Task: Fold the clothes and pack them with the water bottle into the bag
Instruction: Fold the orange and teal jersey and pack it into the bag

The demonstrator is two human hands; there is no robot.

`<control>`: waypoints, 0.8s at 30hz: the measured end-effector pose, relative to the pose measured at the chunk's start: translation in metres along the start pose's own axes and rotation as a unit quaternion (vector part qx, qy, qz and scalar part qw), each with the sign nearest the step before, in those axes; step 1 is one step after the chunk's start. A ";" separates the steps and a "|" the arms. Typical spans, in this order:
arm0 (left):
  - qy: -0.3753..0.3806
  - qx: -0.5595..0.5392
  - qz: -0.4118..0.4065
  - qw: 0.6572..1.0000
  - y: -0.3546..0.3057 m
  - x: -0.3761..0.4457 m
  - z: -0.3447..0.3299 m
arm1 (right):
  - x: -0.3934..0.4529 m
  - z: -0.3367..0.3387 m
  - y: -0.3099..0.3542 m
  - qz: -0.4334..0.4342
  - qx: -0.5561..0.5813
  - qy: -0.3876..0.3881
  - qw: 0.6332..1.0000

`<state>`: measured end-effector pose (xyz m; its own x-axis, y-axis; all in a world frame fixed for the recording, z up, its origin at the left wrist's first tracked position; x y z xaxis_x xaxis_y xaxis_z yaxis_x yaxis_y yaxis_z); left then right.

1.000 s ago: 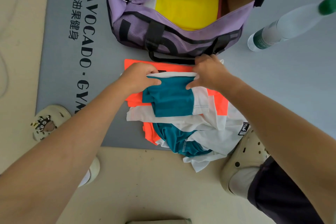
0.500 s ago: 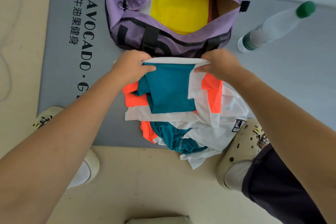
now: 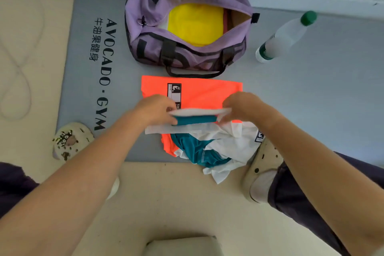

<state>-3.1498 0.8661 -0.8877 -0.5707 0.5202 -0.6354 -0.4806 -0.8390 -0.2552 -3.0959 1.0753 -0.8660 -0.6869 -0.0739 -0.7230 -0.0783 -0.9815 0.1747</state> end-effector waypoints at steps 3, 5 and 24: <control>0.081 -0.097 0.045 0.991 0.006 -0.007 -0.047 | -0.005 -0.042 -0.009 -0.041 0.095 0.066 0.992; -0.019 -0.130 0.087 0.987 0.013 -0.007 -0.050 | -0.004 -0.049 -0.022 -0.073 0.186 -0.005 0.980; -0.211 0.017 0.087 0.973 0.018 0.045 -0.048 | 0.040 -0.075 -0.109 -0.262 0.562 -0.266 0.738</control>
<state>-3.1526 0.8667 -0.9559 -0.8650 0.3958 -0.3083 -0.3698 -0.9183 -0.1414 -3.0606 1.1664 -0.9637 -0.5130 0.6371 -0.5753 -0.7783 -0.0627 0.6247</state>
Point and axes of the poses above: each hand's wrist, its own x-axis towards the middle knuckle, its own z-axis out of the back of the hand, y = z × x, the point moved 8 cm from there along x, towards the middle knuckle, and after that the axes turned 10 degrees about x, right-handed, at the moved point
